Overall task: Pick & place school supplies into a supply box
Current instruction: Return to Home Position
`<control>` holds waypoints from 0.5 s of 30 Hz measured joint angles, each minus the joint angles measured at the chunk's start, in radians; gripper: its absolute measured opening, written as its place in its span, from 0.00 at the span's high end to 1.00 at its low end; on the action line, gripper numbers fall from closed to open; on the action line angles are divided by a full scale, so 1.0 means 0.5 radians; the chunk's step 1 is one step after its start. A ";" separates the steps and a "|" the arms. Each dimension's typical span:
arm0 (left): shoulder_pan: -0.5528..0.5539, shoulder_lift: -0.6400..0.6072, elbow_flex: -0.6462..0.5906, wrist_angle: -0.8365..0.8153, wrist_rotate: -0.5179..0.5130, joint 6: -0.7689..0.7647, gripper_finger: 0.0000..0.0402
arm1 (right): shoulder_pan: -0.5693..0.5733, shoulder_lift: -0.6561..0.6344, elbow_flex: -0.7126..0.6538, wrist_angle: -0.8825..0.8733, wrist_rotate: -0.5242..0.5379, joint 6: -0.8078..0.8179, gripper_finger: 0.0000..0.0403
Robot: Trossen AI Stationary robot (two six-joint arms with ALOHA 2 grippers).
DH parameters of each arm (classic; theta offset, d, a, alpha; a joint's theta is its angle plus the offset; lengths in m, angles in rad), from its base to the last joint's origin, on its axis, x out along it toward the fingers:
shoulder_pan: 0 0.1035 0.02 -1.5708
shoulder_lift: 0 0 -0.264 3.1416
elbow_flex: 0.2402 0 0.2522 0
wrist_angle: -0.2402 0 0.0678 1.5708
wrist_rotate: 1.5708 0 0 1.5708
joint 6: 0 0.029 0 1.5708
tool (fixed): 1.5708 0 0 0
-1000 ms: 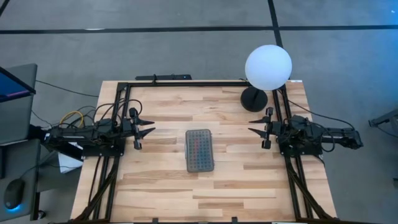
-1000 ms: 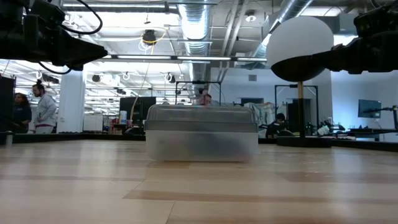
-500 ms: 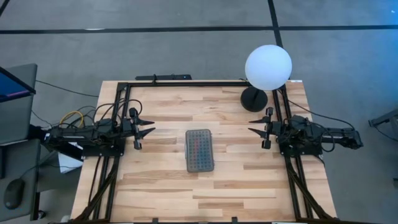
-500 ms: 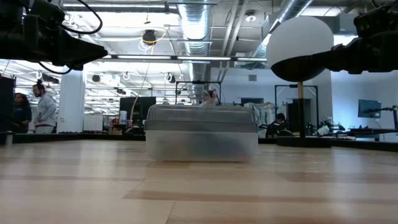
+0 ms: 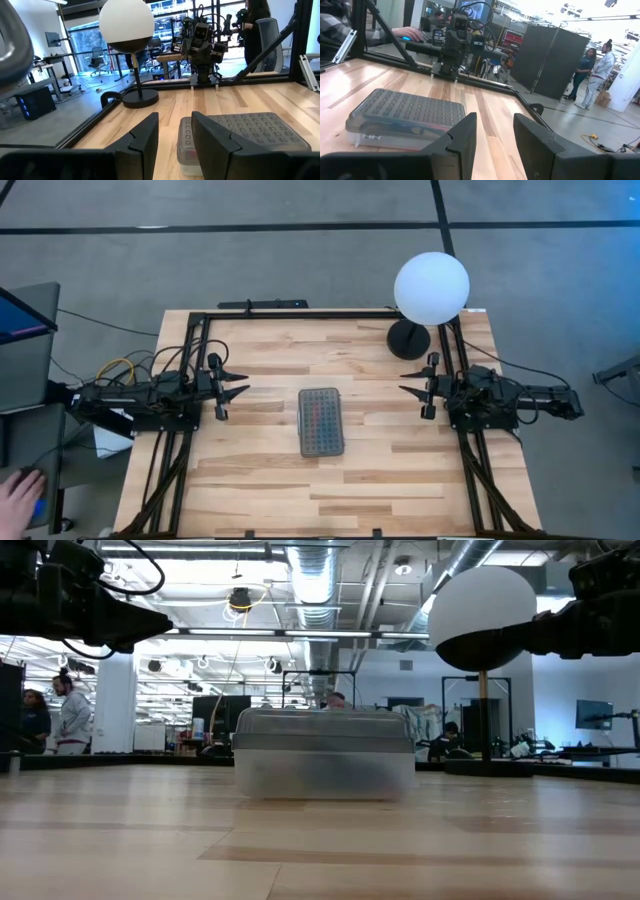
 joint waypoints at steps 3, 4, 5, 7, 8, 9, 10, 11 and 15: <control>0.001 0.000 0.000 0.000 0.001 0.011 0.72 | 0.000 0.000 0.000 0.000 0.000 0.000 0.69; 0.000 0.000 0.000 0.000 0.001 0.003 0.72 | 0.000 0.000 0.000 0.000 0.000 0.001 0.69; 0.000 0.000 0.000 0.000 0.000 -0.006 0.72 | 0.000 0.000 0.000 0.000 0.000 0.000 0.69; 0.001 -0.001 0.000 0.000 0.001 -0.016 0.72 | 0.000 0.000 0.000 0.000 0.000 0.000 0.69; 0.000 0.000 0.000 0.000 0.000 -0.016 0.72 | 0.000 0.000 0.000 0.000 0.000 0.000 0.69; 0.000 0.000 0.000 0.000 0.000 -0.015 0.72 | 0.000 0.000 0.000 0.000 0.000 0.000 0.69; 0.001 -0.001 0.000 0.000 0.000 -0.008 0.72 | 0.000 0.000 0.000 0.000 0.000 0.001 0.69; 0.000 -0.001 0.000 0.000 0.000 0.002 0.72 | 0.000 0.000 0.000 0.000 0.000 0.000 0.69; 0.000 0.000 0.000 0.000 0.000 -0.013 0.72 | 0.000 0.000 0.000 -0.001 0.000 0.000 0.69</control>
